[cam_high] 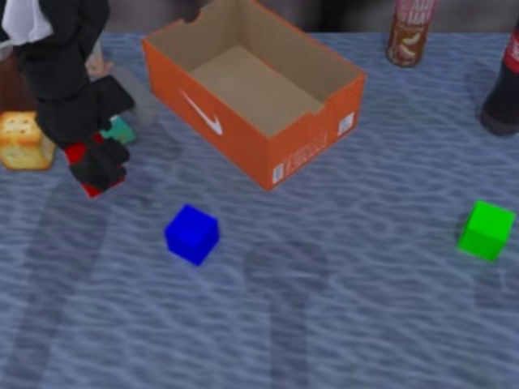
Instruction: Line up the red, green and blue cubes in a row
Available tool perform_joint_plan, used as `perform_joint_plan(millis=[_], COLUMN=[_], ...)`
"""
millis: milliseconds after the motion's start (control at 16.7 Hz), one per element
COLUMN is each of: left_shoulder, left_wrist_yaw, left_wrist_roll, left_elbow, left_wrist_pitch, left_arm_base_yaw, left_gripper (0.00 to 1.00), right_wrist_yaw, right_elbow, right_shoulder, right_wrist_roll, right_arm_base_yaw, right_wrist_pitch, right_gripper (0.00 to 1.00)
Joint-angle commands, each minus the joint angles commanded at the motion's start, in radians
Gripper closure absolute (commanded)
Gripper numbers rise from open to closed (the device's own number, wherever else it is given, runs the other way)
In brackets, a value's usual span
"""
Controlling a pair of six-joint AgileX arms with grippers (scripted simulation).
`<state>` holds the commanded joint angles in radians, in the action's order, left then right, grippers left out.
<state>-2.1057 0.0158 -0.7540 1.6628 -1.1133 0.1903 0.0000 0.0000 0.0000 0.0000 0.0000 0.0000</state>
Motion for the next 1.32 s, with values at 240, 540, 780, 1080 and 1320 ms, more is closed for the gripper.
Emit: perform_joint_plan(millis=[240,540,780,1080,1320], left_shoulder=[-0.003,0.057,0.128,0.175,0.169], left_wrist_yaw=[0.000,0.001,0.002,0.002,0.002], left_wrist_roll=[-0.004,-0.085,-0.183,-0.246,-0.247], left_elbow=[-0.003,-0.058,-0.130,-0.175,-0.174], left_wrist_pitch=[0.003,0.002,-0.002,-0.004,0.000], left_arm_base_yaw=[0.008,0.134,0.289,0.389,0.385], left_gripper=[1.00,1.00,1.00,1.00,1.00], right_wrist_yaw=[0.000,0.000,0.000,0.000,0.000], right_elbow=[0.000,0.000,0.000,0.000,0.000], right_shoulder=[0.000,0.000,0.000,0.000,0.000], right_wrist_roll=[0.000,0.000,0.000,0.000,0.000], right_arm_base_yaw=[0.000,0.000,0.000,0.000,0.000], right_wrist_pitch=[0.000,0.000,0.000,0.000,0.000], right_gripper=[0.00,0.00,0.00,0.00,0.00])
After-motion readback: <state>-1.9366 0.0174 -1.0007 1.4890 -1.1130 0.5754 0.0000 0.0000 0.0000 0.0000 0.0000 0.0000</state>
